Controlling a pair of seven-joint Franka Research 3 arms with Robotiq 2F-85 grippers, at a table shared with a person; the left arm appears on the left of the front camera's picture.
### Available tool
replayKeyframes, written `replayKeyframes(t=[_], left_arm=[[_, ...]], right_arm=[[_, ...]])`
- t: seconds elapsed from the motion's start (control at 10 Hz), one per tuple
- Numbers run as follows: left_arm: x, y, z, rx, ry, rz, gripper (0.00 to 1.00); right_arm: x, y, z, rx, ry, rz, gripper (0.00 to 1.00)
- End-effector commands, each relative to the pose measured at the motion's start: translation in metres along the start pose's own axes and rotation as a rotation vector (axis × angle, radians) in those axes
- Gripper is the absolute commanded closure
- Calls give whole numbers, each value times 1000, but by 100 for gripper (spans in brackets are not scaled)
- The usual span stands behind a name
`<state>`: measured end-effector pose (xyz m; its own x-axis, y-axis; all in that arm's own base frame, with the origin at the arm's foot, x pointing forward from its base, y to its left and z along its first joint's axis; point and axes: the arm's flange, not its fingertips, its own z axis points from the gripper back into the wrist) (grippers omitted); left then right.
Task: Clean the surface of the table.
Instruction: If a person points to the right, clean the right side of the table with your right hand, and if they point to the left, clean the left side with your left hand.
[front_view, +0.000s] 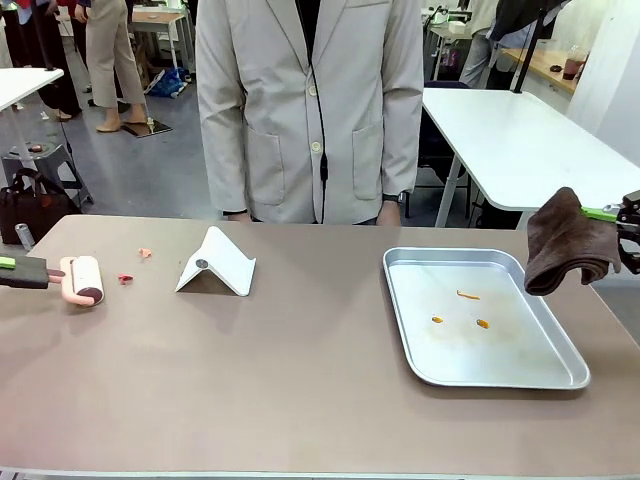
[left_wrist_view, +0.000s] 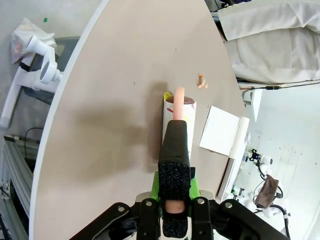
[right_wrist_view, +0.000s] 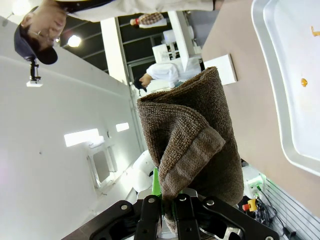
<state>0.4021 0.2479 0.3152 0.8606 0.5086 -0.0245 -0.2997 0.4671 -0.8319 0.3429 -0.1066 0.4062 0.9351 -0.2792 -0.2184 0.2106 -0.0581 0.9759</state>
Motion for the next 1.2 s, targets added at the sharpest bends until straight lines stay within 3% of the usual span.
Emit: replayKeyframes(t=[0.0, 1.1], left_arm=[[-8, -3, -18, 54, -9, 41, 78], [-18, -63, -84, 41, -10, 20, 78]], right_arm=[[1, 4, 0, 26, -7, 3, 100], [1, 4, 0, 26, -7, 3, 100]])
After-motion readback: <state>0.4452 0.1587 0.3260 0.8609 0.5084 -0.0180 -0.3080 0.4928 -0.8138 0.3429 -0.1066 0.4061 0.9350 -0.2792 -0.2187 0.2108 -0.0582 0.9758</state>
